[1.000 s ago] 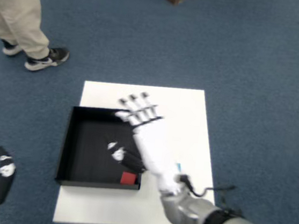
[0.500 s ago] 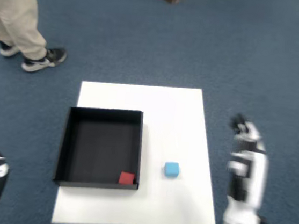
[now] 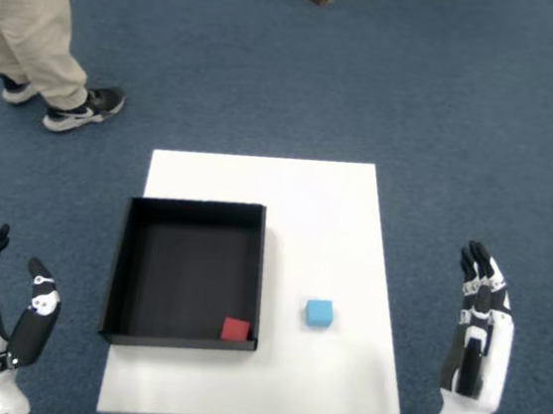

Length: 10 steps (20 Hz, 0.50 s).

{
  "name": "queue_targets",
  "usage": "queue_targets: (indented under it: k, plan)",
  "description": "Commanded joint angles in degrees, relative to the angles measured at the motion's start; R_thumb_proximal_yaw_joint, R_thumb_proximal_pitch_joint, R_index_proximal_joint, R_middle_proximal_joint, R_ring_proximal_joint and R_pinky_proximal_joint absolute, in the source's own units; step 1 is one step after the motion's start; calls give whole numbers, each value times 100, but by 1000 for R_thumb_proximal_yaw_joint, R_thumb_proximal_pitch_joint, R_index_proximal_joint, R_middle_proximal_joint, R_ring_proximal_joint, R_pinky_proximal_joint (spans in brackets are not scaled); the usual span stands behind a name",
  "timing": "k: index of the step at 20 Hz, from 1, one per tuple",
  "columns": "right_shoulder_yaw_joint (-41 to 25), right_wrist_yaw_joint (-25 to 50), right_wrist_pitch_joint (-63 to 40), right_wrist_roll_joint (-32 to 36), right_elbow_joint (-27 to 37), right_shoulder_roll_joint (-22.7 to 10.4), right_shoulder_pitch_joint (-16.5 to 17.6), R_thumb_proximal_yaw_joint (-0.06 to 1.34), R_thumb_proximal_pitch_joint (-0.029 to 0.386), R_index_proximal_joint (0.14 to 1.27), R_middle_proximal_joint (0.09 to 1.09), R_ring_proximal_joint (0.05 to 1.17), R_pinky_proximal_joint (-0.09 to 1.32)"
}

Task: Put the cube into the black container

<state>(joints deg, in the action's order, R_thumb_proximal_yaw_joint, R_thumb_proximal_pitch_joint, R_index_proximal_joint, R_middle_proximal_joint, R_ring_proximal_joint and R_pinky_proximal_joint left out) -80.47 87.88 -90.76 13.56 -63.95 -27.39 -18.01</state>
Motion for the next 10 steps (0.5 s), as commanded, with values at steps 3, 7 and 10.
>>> queue_targets:
  k: [3,7,10]
  plan:
    - [-104,-282,-237,445,-198,10,-171,-14,203,258,187,199,40]
    - [-211,-475,-221,679,-282,84,-200,-18,199,259,189,201,32]
    - [-265,-606,-219,787,-305,125,-232,-20,195,260,191,203,28]
